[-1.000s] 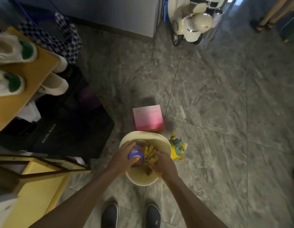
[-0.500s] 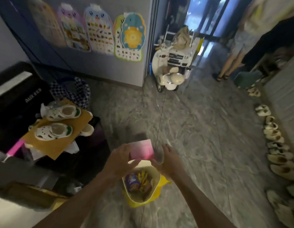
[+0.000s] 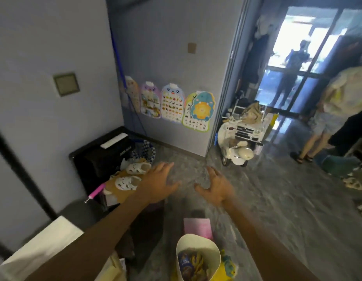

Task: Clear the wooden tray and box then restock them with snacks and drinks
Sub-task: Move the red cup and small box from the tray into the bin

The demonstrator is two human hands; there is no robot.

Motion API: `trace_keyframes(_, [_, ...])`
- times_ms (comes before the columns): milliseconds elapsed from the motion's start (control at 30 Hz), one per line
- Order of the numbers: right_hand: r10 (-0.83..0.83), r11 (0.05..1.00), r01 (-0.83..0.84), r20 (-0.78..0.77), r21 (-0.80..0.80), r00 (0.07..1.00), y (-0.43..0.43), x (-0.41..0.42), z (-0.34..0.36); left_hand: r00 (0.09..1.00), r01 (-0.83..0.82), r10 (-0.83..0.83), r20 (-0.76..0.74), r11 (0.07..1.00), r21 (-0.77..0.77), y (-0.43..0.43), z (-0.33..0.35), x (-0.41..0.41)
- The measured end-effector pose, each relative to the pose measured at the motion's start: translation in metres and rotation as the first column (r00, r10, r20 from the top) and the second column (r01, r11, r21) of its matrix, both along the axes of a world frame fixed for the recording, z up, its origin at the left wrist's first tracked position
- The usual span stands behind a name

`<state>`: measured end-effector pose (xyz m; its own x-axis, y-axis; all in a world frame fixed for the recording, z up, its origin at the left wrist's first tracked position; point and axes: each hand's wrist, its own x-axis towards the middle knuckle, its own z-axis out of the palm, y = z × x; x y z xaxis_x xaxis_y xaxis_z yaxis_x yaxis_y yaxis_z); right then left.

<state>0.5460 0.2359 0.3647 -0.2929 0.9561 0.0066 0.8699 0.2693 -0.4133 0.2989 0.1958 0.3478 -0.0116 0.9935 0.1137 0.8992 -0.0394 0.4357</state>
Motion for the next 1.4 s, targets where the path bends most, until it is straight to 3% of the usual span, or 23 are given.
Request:
trace_keyframes(167, [0.260, 0.965, -0.261, 0.008, 0.034, 0.965, -0.028, -0.077, 0.015, 0.967, -0.255, 0.253, 0.026, 0.964, 0.074, -0.089, 0.015, -0.042])
trace_keyframes(267, [0.419, 0.906, -0.421, -0.046, -0.039, 0.907, -0.054, -0.130, 0.001, 0.920, -0.392, 0.392, 0.001, 0.919, 0.031, -0.164, 0.007, -0.077])
trace_keyframes(333, [0.494, 0.867, -0.497, -0.067, -0.042, 0.867, -0.080, -0.169, -0.010, 0.855, -0.519, 0.519, 0.002, 0.855, -0.008, -0.220, 0.001, -0.102])
trace_keyframes(433, [0.629, 0.776, -0.629, 0.020, 0.040, 0.777, -0.144, -0.222, -0.008, 0.752, -0.660, 0.659, -0.025, 0.751, -0.038, -0.304, -0.012, -0.138])
trace_keyframes(600, [0.787, 0.613, -0.786, -0.037, -0.079, 0.616, -0.239, -0.316, -0.032, 0.561, -0.826, 0.828, -0.007, 0.559, -0.074, -0.430, -0.035, -0.184])
trace_keyframes(767, [0.841, 0.537, -0.831, 0.014, -0.143, 0.541, -0.314, -0.400, -0.074, 0.425, -0.897, 0.905, -0.028, 0.417, -0.146, -0.515, -0.066, -0.236])
trace_keyframes(1000, [0.858, 0.509, -0.821, 0.077, -0.259, 0.508, -0.356, -0.473, -0.148, 0.277, -0.909, 0.960, -0.030, 0.252, -0.331, -0.574, -0.145, -0.309])
trace_keyframes(1200, [0.858, 0.506, -0.748, 0.164, -0.429, 0.486, -0.358, -0.508, -0.242, 0.260, -0.879, 0.964, -0.048, 0.216, -0.425, -0.567, -0.217, -0.336])
trace_keyframes(1400, [0.834, 0.551, -0.737, 0.233, -0.391, 0.500, -0.355, -0.538, -0.350, 0.163, -0.889, 0.987, 0.014, 0.153, -0.432, -0.546, -0.301, -0.351])
